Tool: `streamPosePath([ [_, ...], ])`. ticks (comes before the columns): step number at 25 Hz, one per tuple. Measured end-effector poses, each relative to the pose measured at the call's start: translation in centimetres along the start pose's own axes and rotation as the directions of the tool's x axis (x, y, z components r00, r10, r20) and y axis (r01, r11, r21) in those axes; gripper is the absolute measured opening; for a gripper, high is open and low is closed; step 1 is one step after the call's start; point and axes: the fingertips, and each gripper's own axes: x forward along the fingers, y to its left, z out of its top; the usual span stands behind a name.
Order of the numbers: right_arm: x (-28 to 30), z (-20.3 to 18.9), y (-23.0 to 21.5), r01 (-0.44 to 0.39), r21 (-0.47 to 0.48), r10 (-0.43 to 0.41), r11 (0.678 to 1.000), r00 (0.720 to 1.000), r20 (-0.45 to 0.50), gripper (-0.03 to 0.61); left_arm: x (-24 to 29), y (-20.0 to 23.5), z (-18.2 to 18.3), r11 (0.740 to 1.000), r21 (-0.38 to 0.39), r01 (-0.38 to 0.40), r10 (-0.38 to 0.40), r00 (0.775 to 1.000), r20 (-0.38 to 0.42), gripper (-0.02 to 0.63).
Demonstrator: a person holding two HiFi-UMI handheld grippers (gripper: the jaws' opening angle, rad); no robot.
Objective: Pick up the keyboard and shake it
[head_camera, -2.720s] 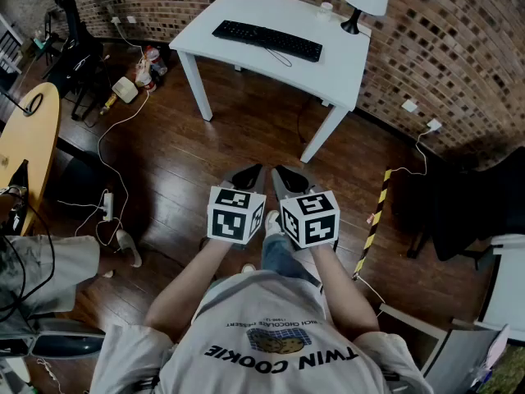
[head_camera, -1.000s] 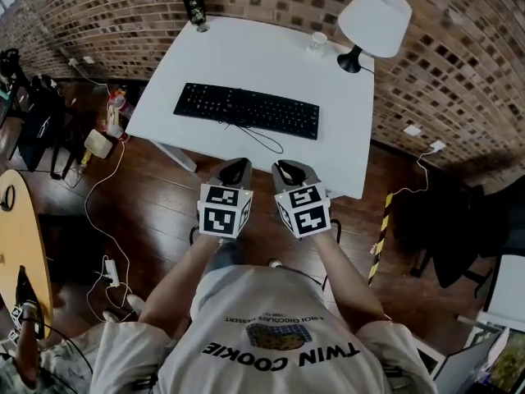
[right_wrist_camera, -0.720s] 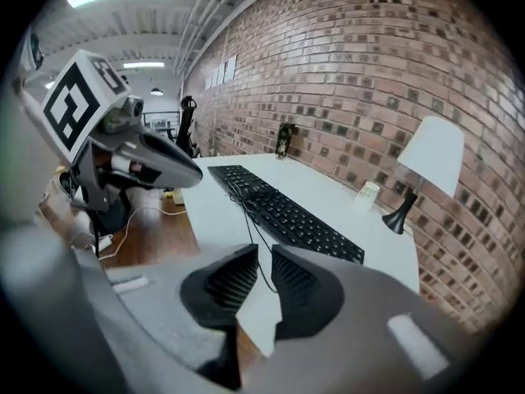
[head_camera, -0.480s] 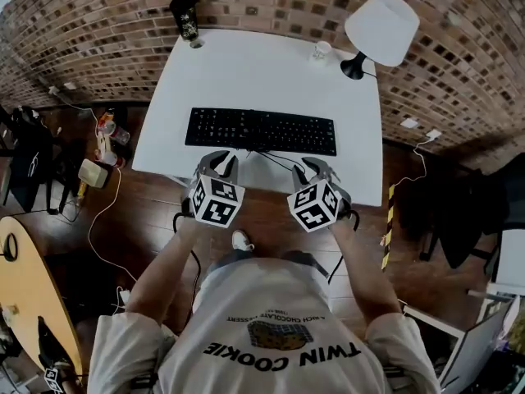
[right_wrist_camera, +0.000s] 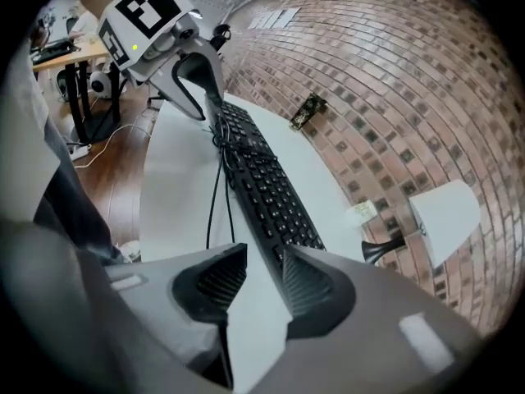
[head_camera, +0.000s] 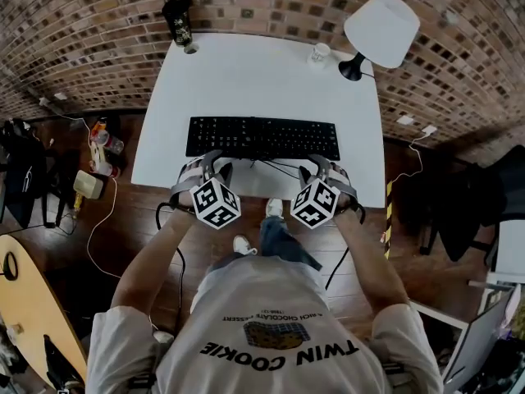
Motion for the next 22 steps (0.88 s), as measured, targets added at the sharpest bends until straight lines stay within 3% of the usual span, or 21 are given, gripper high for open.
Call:
streamPosePath([
  [6, 1.9, -1.1, -0.5, 0.037, -0.166, -0.043, 0.985, 0.999, -0.032, 0.133, 1.3, 0.9, -0.8, 0.985, 0.162, -0.052, 0.059, 0.997, -0.042, 0.164],
  [11, 2.8, -0.7, -0.5, 0.098, -0.346, -0.108, 0.933, 0.994, -0.009, 0.157, 2.0, 0.8, -1.3, 0.955, 0.289, -0.061, 0.086, 0.993, -0.074, 0.167],
  [17, 3.9, -0.4, -1.0, 0.128, -0.424, -0.156, 0.897, 0.987, -0.031, 0.181, 2.9, 0.3, -1.2, 0.947, 0.320, -0.038, 0.069, 0.994, -0.088, 0.167],
  [22, 4.2, -0.3, -0.8, 0.117, -0.488, -0.153, 0.865, 0.988, -0.034, 0.154, 3.5, 0.2, -1.0, 0.938, 0.345, -0.020, 0.056, 0.994, -0.095, 0.150],
])
